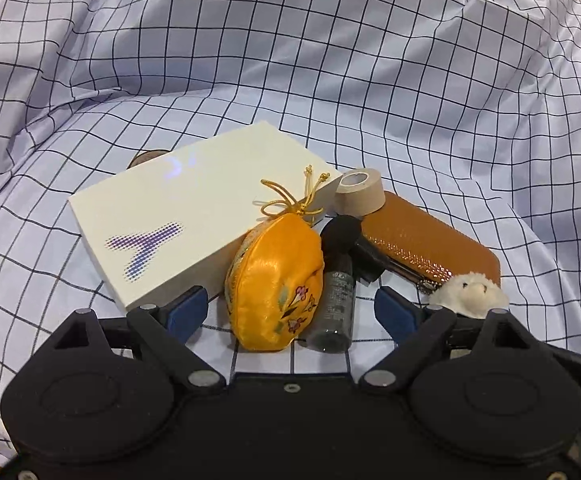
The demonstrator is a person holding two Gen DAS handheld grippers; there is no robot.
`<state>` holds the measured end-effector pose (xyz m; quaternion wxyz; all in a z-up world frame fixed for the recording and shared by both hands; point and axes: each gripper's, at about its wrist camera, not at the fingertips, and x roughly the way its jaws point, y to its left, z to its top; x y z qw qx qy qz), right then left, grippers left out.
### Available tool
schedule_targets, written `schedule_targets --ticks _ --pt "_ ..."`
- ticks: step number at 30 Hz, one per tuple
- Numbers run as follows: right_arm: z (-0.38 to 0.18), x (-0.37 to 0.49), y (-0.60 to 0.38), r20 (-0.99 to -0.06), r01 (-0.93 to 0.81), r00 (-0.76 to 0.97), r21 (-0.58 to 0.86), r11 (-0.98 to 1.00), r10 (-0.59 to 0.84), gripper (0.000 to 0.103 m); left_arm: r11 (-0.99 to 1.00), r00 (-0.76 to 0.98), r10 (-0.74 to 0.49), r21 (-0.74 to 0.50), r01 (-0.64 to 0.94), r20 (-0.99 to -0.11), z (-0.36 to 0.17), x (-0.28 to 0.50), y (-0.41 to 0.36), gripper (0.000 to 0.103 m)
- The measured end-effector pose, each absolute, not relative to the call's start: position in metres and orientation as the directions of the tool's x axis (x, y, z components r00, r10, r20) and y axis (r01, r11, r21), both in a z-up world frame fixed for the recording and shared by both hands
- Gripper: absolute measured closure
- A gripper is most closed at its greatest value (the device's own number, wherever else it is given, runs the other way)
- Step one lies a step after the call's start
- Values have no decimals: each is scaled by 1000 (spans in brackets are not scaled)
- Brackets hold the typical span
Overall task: Organize soft objects
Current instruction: 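Reach the left tool to the orange silk pouch and close on it while the right tool holds the bear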
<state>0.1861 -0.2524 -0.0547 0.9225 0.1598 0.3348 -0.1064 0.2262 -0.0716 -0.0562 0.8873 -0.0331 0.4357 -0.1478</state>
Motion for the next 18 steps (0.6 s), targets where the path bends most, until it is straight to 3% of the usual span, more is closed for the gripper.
schedule_targets --ticks 6,14,18 --pt "-59 187 -251 -668 307 736 192 932 -105 59 947 551 -317 -226 228 -772 -62 234 -76 17" --pt "-58 186 -248 -657 331 737 146 932 -159 18 941 545 -336 -242 238 -768 -62 239 -77 17" --pt "-60 190 -238 -645 314 742 96 945 -181 11 938 526 -343 -253 237 -778 -65 241 -76 16"
